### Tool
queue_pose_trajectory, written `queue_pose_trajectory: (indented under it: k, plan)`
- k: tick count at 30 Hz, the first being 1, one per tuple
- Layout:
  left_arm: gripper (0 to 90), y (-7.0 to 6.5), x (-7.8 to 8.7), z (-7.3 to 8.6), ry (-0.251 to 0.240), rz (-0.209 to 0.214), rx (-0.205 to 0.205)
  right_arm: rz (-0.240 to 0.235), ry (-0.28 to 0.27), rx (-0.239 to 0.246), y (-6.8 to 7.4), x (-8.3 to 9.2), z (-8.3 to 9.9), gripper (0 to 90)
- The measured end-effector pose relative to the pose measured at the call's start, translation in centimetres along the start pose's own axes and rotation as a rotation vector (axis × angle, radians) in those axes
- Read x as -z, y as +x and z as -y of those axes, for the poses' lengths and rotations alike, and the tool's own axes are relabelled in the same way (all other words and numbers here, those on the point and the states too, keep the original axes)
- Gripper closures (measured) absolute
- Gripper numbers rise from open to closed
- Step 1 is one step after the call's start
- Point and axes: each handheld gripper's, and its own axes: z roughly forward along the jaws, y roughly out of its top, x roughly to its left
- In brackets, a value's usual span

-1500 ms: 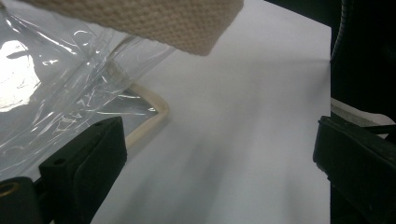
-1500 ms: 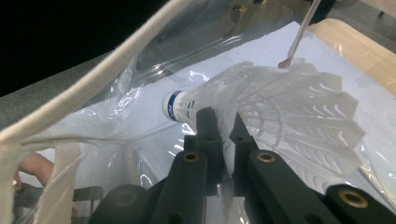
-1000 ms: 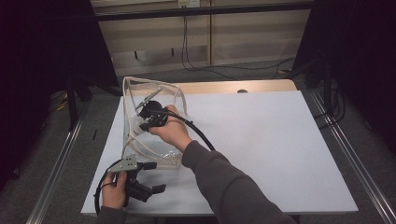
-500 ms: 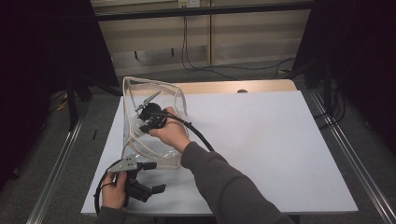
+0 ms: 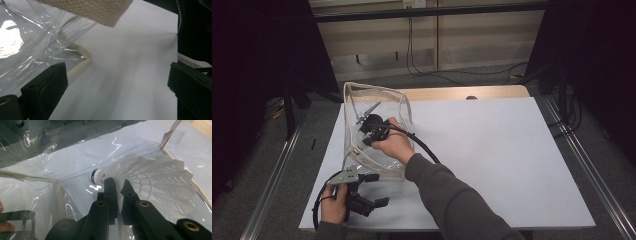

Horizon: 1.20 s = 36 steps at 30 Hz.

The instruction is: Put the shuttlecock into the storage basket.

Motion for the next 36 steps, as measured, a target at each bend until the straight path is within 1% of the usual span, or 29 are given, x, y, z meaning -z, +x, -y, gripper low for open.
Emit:
queue_pose_trajectory:
  k: [3,5,10,13,14,16,17,19,21,23,25,27,28,31,32,34,36]
  plan:
    - [2.9,0.02,0.0,0.0,0.0,-0.003,-0.004,-0.003,0.011,0.004,0.04,-0.13,0.07,86.4]
    - [2.9,0.0,0.0,0.02,-0.001,0.001,0.001,-0.004,0.014,0.008,0.03,-0.25,0.12,86.4]
    - [2.9,0.0,0.0,0.02,-0.002,0.0,0.003,-0.007,0.032,0.004,0.08,-0.46,0.2,86.4]
    - [2.9,0.05,0.0,0.02,0.0,-0.002,-0.005,-0.01,0.035,0.016,0.15,-0.62,0.23,85.7]
    - [2.9,0.07,0.0,0.02,0.003,-0.002,-0.005,-0.016,0.037,0.009,0.2,-0.67,0.24,83.8]
    - [2.9,0.07,-0.01,0.02,0.003,-0.001,-0.005,-0.027,0.045,0.002,0.26,-0.86,0.31,76.3]
    - [2.9,0.06,-0.02,0.02,0.0,-0.001,-0.005,-0.015,0.047,0.005,0.3,-0.89,0.31,73.5]
    - [2.9,0.05,-0.02,0.02,0.001,-0.002,-0.004,-0.022,0.052,0.003,0.33,-0.97,0.29,67.6]
    - [2.9,0.07,-0.01,0.03,0.001,-0.002,-0.005,-0.02,0.048,-0.011,0.24,-0.92,0.29,66.5]
    - [2.9,0.08,-0.01,0.03,0.002,-0.002,-0.006,-0.024,0.051,-0.017,0.18,-0.9,0.3,62.2]
    - [2.9,0.07,-0.01,0.02,0.005,-0.002,-0.006,-0.019,0.052,-0.024,0.13,-0.89,0.32,58.5]
    - [2.9,0.07,-0.02,0.02,0.003,-0.003,-0.007,-0.019,0.058,-0.035,0.07,-0.92,0.36,56.7]
    - [2.9,0.06,-0.02,0.02,0.003,-0.002,-0.007,-0.017,0.059,-0.035,0.07,-0.92,0.36,56.2]
    - [2.9,0.1,0.03,0.03,0.006,-0.006,-0.009,-0.011,0.061,-0.038,0.11,-0.91,0.32,50.0]
    - [2.9,0.08,0.02,0.04,0.005,-0.002,-0.004,-0.01,0.062,-0.041,0.1,-0.88,0.32,48.5]
    - [2.9,0.06,0.01,0.03,0.002,-0.002,-0.004,-0.005,0.065,-0.04,0.11,-0.83,0.29,47.7]
    - [2.9,0.04,0.01,0.02,0.001,-0.001,-0.003,-0.001,0.063,-0.05,0.04,-0.78,0.28,45.4]
